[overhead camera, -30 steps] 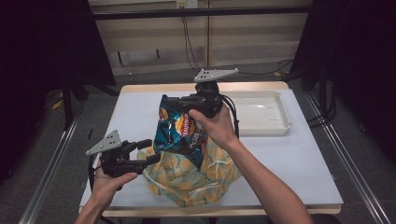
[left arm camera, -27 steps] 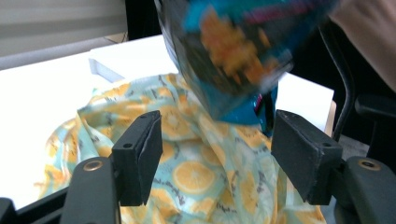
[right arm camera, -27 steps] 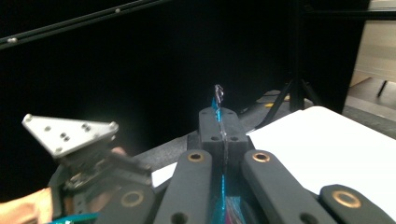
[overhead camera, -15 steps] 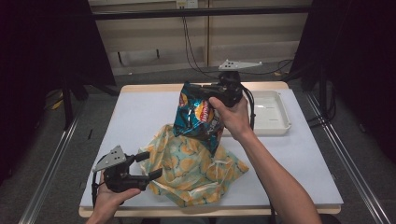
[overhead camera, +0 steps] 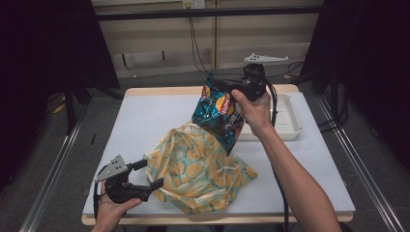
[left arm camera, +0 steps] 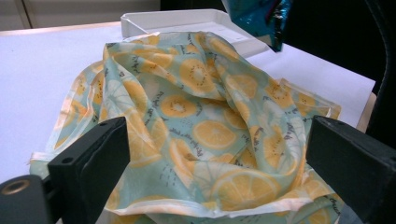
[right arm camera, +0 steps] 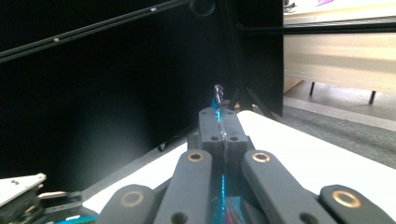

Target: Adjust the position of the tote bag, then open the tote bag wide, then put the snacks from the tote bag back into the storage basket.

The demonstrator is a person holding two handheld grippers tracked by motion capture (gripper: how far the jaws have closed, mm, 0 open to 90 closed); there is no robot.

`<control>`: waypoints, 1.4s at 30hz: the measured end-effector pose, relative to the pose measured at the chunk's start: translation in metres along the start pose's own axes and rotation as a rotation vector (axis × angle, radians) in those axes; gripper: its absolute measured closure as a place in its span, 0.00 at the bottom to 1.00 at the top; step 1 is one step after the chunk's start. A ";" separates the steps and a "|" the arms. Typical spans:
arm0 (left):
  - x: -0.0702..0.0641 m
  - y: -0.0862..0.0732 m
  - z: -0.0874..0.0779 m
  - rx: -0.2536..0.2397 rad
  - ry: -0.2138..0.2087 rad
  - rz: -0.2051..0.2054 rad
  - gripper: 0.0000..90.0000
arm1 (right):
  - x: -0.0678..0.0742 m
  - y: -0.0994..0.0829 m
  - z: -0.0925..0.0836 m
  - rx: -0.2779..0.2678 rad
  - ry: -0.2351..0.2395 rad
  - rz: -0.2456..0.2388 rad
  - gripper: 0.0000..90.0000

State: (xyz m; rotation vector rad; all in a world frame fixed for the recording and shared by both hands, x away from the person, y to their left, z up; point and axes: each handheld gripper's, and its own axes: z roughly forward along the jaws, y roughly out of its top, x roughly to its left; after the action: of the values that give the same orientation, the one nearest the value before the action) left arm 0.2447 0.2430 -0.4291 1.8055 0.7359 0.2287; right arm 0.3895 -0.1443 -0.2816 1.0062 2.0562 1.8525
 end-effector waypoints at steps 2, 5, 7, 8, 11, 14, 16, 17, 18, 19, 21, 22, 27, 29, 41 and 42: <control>-0.001 0.001 -0.002 -0.014 -0.003 -0.001 0.06 | -0.005 0.002 -0.001 0.000 -0.017 -0.005 1.00; -0.001 0.002 -0.005 -0.014 0.023 -0.004 0.05 | -0.013 0.005 -0.002 0.001 -0.043 -0.008 1.00; -0.001 0.001 -0.005 -0.020 0.024 -0.016 0.04 | -0.020 0.005 -0.003 0.001 -0.062 0.004 1.00; -0.001 0.001 -0.005 -0.020 0.024 -0.016 0.04 | -0.020 0.005 -0.003 0.001 -0.062 0.004 1.00; 0.002 0.000 -0.006 -0.017 0.012 -0.006 0.04 | -0.032 0.006 -0.004 -0.002 -0.088 0.019 1.00; 0.002 0.000 -0.006 -0.009 0.030 -0.006 0.03 | -0.044 0.008 -0.005 -0.012 -0.128 0.023 1.00; 0.003 -0.001 -0.007 -0.009 0.018 -0.001 0.03 | -0.049 0.010 -0.006 -0.017 -0.149 0.025 1.00; 0.003 -0.001 -0.007 -0.008 0.022 0.002 0.03 | -0.051 0.011 -0.006 -0.021 -0.163 0.030 1.00; 0.003 -0.001 -0.007 -0.008 0.022 0.002 0.03 | -0.051 0.011 -0.006 -0.021 -0.163 0.030 1.00; 0.003 0.000 -0.008 -0.013 0.030 -0.001 0.03 | -0.054 0.012 -0.006 -0.021 -0.177 0.030 1.00; 0.003 0.000 -0.008 -0.012 0.037 -0.008 0.03 | -0.059 0.013 -0.005 -0.025 -0.212 0.031 1.00; 0.004 -0.001 -0.008 -0.010 0.039 -0.002 0.03 | -0.064 0.015 -0.004 -0.029 -0.242 0.033 1.00; 0.005 -0.002 -0.007 -0.005 0.010 0.005 0.03 | -0.076 0.019 -0.002 -0.038 -0.292 0.051 1.00; 0.005 -0.001 -0.008 0.005 0.031 0.009 0.04 | -0.082 0.019 -0.001 -0.042 -0.311 0.061 1.00; 0.009 -0.005 -0.005 0.008 0.023 0.018 0.04 | -0.124 -0.001 0.020 -0.046 -0.408 0.143 1.00; 0.010 -0.005 -0.005 0.007 0.021 0.014 0.04 | -0.126 -0.003 0.022 -0.042 -0.408 0.146 1.00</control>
State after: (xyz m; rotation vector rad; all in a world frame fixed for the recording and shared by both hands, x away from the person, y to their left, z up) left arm 0.2476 0.2537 -0.4340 1.8181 0.7400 0.2545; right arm 0.4954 -0.2013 -0.3257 1.4181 1.7378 1.5781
